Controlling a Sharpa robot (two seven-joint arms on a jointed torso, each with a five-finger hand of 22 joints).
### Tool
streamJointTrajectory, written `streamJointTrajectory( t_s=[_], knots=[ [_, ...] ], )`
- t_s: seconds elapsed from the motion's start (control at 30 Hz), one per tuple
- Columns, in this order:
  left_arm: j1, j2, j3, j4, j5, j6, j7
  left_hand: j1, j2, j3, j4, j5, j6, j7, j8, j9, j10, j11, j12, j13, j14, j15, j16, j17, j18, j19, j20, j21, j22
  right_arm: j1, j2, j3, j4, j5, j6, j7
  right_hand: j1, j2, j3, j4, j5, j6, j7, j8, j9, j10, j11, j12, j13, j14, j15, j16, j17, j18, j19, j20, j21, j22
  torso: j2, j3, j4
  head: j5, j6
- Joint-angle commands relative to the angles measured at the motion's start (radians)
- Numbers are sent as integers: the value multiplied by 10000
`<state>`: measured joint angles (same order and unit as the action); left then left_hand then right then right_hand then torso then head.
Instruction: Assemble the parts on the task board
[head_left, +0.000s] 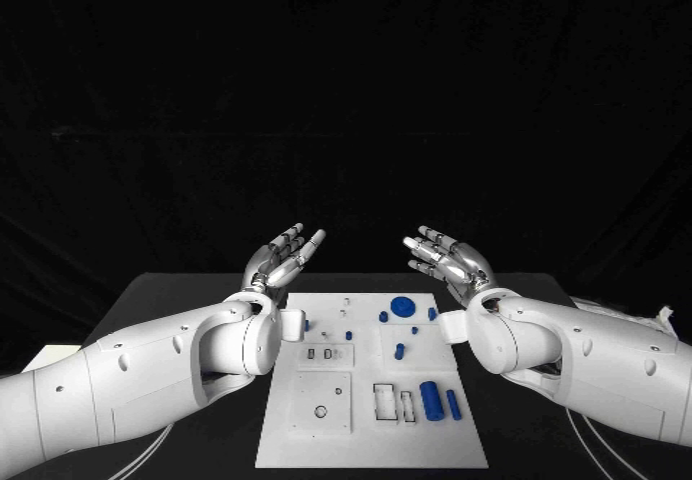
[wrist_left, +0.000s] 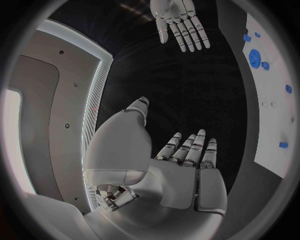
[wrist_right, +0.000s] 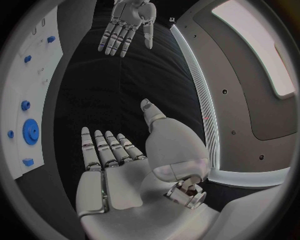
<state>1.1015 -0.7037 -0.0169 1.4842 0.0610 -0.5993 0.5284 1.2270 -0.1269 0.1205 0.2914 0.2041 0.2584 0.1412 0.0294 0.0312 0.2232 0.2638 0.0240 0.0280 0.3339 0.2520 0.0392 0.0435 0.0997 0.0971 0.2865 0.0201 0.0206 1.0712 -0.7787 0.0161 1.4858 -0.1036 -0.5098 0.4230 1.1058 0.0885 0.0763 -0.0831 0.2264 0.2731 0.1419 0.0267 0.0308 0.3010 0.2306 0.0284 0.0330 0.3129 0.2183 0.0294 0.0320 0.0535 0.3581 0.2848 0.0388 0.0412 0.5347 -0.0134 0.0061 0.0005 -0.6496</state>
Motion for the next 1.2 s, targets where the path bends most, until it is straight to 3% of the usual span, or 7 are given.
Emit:
streamJointTrajectory(
  t_s=[0.03,0.2,0.33,0.5,0.7,0.97,1.2],
  knots=[
    [15,20,3,-3,176,648,292,193,70,80,38,26,231,1546,59,29,216,78,70,27,382,42,95,58,71,83,85,74,31,26,17,23,-103,-955,1817,-561,827,44,152,-541,88,1028,1433,139,93,1288,197,172,96,1300,164,156,102,467,1098,58,226,132,-1,-3,2,-1,-1],
    [15,20,3,-3,176,648,292,439,478,285,-38,-46,1441,1562,280,151,1720,109,304,156,2315,39,574,304,60,1167,93,512,278,43,20,36,-170,-1104,2139,-662,1514,51,367,-1132,72,3567,1226,523,312,4585,-3,648,310,4983,-148,713,340,1076,3915,36,1060,483,-1,-3,2,-1,-1],
    [36,-308,5,-61,178,1054,452,715,744,319,-238,-95,3165,1464,622,309,4295,-132,781,358,4451,-331,1248,565,456,4653,28,1972,1004,72,-3,72,-671,-3240,1242,-161,1762,2,491,-1425,-43,5179,1004,711,395,6023,-272,821,336,6148,-446,889,357,1293,4706,-43,1379,525,-39,-31,42,-119,-141],
    [55,-619,4,122,173,1359,471,1230,885,298,-750,-108,5968,1023,1076,475,6733,-612,1107,389,6477,-965,1752,680,866,6913,-158,2849,1233,96,16,111,-892,-4626,919,-379,2155,-184,841,-2022,-210,6530,767,791,400,7191,-637,917,305,7848,-1019,1259,386,1324,6345,-687,2188,768,80,-70,31,-162,-141],
    [83,-1181,5,677,124,1853,302,1581,862,299,-1172,-112,6700,796,1014,398,7666,-920,1036,386,7549,-1275,1791,734,866,7822,-477,2979,1131,276,-1,169,-1043,-6438,786,-708,2402,-479,1120,-2050,-297,7127,590,738,378,8162,-948,835,297,9262,-1526,1456,438,1283,7535,-1312,3114,1168,329,-51,46,-261,-38],
    [113,-1899,7,1688,213,2342,-49,1699,818,467,-1324,-103,7589,506,1010,389,9215,-1368,1166,502,9161,-1829,2266,1332,867,9103,-1012,3415,1195,603,-130,293,-1181,-9435,1253,-1924,2149,-683,1129,-2016,-210,7809,216,696,385,9360,-1464,771,319,11824,-2256,2598,1110,1291,9144,-1991,5002,2165,736,-67,293,-510,22],
    [165,-2292,31,2462,454,2629,-184,1671,739,631,-1282,-105,7862,356,931,390,9732,-1546,1075,526,9643,-2035,2589,1790,846,9545,-1238,3643,1268,932,-147,380,-1261,-12854,2242,-3590,1584,-927,1545,-1995,-201,8150,-38,393,380,9920,-1749,347,348,11932,-2471,5736,2900,1221,9512,-2215,7028,3574,1102,-113,580,-820,99]
  ],
)
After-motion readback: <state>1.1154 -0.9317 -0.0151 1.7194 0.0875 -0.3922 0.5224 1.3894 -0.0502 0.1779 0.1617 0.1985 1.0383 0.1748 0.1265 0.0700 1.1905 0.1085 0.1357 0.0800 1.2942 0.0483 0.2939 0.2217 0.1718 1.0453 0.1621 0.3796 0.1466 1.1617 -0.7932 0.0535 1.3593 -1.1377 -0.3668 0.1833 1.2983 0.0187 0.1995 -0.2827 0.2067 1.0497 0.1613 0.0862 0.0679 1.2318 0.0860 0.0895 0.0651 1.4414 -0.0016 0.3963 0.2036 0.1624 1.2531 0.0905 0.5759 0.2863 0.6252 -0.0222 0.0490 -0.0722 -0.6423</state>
